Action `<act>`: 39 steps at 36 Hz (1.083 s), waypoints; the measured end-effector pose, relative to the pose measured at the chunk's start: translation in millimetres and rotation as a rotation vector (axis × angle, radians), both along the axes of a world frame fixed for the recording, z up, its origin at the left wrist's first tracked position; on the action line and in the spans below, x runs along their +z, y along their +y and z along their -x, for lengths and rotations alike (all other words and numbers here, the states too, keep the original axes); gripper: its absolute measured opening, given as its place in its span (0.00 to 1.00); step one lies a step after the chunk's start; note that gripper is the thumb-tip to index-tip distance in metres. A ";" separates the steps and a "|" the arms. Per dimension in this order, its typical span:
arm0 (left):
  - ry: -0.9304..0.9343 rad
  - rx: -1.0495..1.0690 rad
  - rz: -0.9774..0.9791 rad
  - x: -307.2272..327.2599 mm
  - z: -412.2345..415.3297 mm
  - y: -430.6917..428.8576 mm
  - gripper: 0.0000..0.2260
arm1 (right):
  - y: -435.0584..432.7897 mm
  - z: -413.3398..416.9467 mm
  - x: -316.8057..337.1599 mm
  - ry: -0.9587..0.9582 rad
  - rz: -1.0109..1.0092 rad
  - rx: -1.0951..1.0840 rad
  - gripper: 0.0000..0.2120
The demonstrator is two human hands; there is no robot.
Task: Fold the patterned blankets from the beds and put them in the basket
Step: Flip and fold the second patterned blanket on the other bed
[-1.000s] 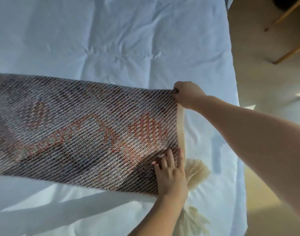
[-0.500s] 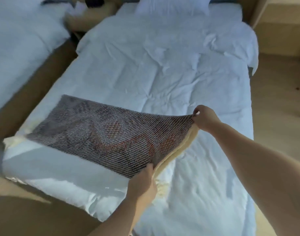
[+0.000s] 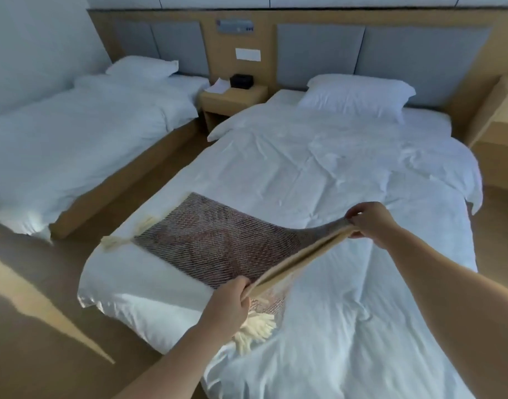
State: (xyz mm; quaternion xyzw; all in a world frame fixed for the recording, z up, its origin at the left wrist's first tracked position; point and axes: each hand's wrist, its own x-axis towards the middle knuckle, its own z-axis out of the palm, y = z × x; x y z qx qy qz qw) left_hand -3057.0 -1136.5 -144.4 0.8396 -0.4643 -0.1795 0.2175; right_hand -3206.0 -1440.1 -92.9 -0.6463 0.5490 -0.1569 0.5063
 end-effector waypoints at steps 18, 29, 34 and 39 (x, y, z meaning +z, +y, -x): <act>-0.020 -0.002 -0.001 -7.5 -124.2 69.3 0.04 | 71.0 -145.8 11.1 -0.293 -0.102 -0.099 0.11; -0.007 0.139 -0.043 -5.2 -167.9 62.9 0.05 | 47.1 -215.8 -8.9 -0.094 0.231 0.100 0.06; -0.005 0.216 -0.029 0.0 -191.8 58.0 0.04 | 36.3 -253.0 -11.4 -0.075 0.265 0.161 0.08; 0.019 0.271 -0.029 0.8 -212.0 59.6 0.03 | 34.2 -283.2 -11.7 -0.078 0.299 0.206 0.10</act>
